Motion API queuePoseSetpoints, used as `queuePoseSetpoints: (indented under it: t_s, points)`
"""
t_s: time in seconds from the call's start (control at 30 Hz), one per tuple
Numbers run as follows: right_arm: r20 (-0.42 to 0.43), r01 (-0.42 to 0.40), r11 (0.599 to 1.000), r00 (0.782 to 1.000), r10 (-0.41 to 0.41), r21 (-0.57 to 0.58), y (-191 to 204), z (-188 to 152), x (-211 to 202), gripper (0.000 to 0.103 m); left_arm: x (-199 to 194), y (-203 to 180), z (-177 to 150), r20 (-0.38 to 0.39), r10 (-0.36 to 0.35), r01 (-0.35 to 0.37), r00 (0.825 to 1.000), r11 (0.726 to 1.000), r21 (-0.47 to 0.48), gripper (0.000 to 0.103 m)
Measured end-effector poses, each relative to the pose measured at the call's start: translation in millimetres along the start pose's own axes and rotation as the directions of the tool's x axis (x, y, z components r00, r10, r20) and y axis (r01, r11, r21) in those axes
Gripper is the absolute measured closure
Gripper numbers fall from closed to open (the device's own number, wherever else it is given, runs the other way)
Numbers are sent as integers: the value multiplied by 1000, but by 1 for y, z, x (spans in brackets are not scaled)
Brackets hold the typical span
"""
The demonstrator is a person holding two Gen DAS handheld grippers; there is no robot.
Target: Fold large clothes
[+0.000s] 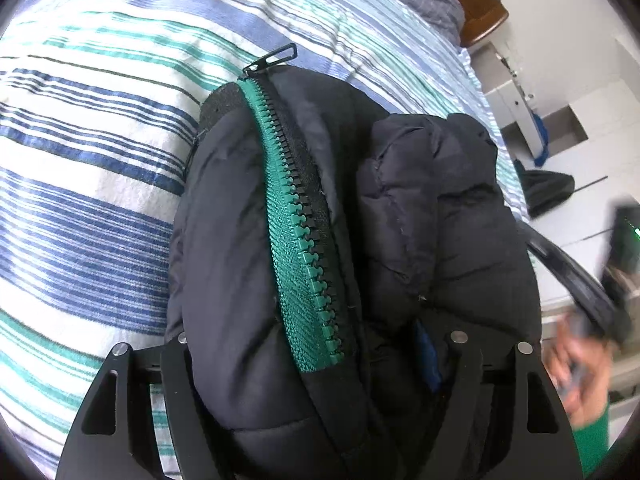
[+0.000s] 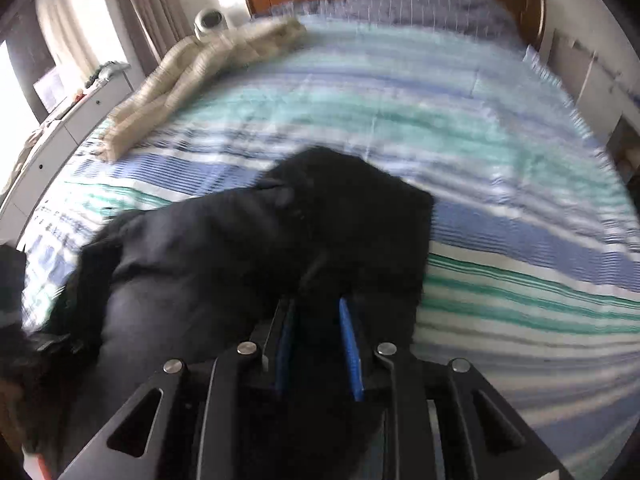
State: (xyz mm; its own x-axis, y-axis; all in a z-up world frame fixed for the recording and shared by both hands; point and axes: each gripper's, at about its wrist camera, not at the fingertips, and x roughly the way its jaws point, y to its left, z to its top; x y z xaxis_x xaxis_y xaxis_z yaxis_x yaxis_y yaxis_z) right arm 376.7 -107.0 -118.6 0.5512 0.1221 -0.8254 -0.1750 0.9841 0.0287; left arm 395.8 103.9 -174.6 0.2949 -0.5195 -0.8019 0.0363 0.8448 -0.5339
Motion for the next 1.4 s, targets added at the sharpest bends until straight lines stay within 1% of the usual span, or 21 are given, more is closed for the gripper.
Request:
queuePoseSetpoints:
  t_s: [0.03,0.1,0.17,0.2,0.23,0.3,0.37,0.43,0.5,0.53,0.57,0.7,0.77,0.87,0.93,1.0,1.07,1.17,1.3,1.37,1.4]
  points:
    - [46,-60,998,997,62,-33,18,-18,-33,77,-1,0,0,3,0,0,1000,1000,0,27]
    - [80,-160,985,983,165,-68,46,-52,-66,77,-2,-1,-2,12,1,-1,1000,1000,3,26]
    - [18,-252,965,967,254,-75,69,-84,-63,77,-3,-3,-3,22,5,-5,1000,1000,3,25]
    - [-23,-265,962,964,264,-70,74,-94,-53,77,-4,-4,-4,29,5,-5,1000,1000,3,23]
    - [-12,-217,973,976,216,-85,79,-109,-38,77,-6,-5,-6,34,4,-4,999,1000,5,21]
    - [12,-186,977,982,188,-107,80,-115,-35,79,-14,-8,-12,53,27,-28,998,1000,4,17]
    - [10,-180,978,983,182,-104,80,-114,-48,79,-31,-15,-20,78,88,-89,993,996,15,11]
    - [21,-188,975,981,192,-117,77,-117,-63,77,-53,-24,-31,129,161,-169,979,984,53,7]
    - [46,-187,975,980,194,-119,69,-127,-80,60,-80,-30,-47,202,214,-236,956,967,92,3]
    - [60,-171,979,982,178,-108,61,-135,-93,38,-90,-30,-54,220,222,-249,950,963,102,0]
    - [68,-155,983,984,162,-94,53,-142,-102,22,-99,-28,-62,229,221,-251,948,961,112,0]
    - [92,-90,995,991,94,-53,20,-171,-127,21,-124,-13,-92,173,121,-148,978,976,157,1]
    - [78,-42,999,996,42,-8,-1,-184,-133,21,-135,-2,-103,185,117,-140,976,983,116,1]
    - [75,-66,995,995,61,70,-26,-199,-141,21,-147,23,-112,206,93,-95,974,995,0,2]
    - [83,-93,989,993,84,118,-40,-205,-142,21,-155,40,-111,265,32,-13,964,997,-71,2]
    - [70,-122,981,991,113,152,-45,-206,-138,21,-151,52,-97,226,-56,80,973,992,-97,2]
    - [70,-157,972,987,147,174,-46,-205,-136,21,-140,52,-82,166,-173,190,971,977,-96,2]
    - [104,-269,938,962,252,219,-42,-199,-136,21,-117,54,-59,119,-284,297,951,948,-113,2]
    - [175,-418,857,908,381,303,-44,-184,-129,21,-74,52,-37,57,-260,265,964,958,-109,2]
    - [219,-487,799,873,436,353,-54,-177,-118,21,-54,51,-32,12,-322,321,947,938,-133,2]
    - [224,-502,783,865,449,367,-57,-176,-112,21,-47,48,-30,-11,-338,334,941,934,-122,3]
